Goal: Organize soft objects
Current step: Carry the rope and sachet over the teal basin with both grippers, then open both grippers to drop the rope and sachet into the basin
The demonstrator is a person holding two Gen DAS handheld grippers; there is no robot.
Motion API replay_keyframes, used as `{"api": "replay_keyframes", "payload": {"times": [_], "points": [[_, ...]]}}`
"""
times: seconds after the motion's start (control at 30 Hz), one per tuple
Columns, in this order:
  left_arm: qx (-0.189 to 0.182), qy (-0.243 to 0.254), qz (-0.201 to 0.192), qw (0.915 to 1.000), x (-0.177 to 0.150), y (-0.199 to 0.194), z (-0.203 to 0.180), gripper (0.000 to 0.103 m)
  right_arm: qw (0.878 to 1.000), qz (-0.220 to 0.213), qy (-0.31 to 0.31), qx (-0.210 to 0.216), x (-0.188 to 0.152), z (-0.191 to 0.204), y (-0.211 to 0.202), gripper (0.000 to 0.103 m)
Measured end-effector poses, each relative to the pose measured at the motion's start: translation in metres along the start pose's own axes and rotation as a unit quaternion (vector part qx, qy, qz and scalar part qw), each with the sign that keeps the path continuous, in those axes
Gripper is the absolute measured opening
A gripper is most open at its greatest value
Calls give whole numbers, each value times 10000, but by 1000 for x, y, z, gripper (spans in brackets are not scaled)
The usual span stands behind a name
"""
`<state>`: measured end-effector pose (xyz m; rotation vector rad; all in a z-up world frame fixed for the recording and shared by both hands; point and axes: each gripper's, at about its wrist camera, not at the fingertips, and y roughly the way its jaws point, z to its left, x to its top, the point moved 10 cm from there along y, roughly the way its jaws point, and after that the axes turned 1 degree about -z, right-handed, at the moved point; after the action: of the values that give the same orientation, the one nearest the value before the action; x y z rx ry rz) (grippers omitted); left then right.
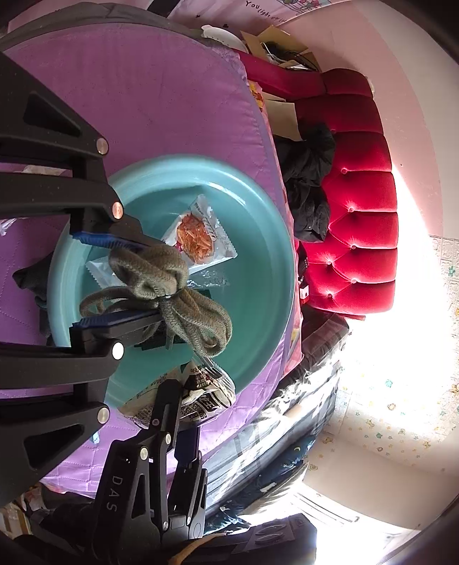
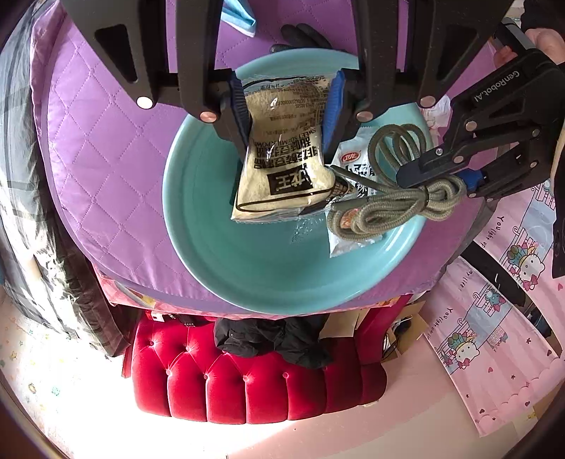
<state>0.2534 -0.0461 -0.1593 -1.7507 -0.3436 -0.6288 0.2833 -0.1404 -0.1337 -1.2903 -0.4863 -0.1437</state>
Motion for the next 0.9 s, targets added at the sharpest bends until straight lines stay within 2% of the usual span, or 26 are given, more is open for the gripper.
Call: {"api": "replay_keyframes", "payload": {"times": [0.4,0.7,0.8,0.83,0.87,0.9], "points": [[37,-120,184,9998,5,47,15,34,9997,210,83,-38,11,-14,51,40],[129,-94,243,9996,2,55,16,35,9995,275,143,-19,14,-17,59,43],[170,-56,231,9996,3,55,16,39,9994,276,187,-15,15,-19,56,46],[183,-60,237,9995,3,54,16,46,9995,235,198,-25,16,-19,53,51],[204,-66,231,9995,3,54,17,59,9996,194,192,-53,18,-18,51,52],[214,-69,203,9995,3,52,17,66,9997,151,172,-97,19,-18,48,55]]}}
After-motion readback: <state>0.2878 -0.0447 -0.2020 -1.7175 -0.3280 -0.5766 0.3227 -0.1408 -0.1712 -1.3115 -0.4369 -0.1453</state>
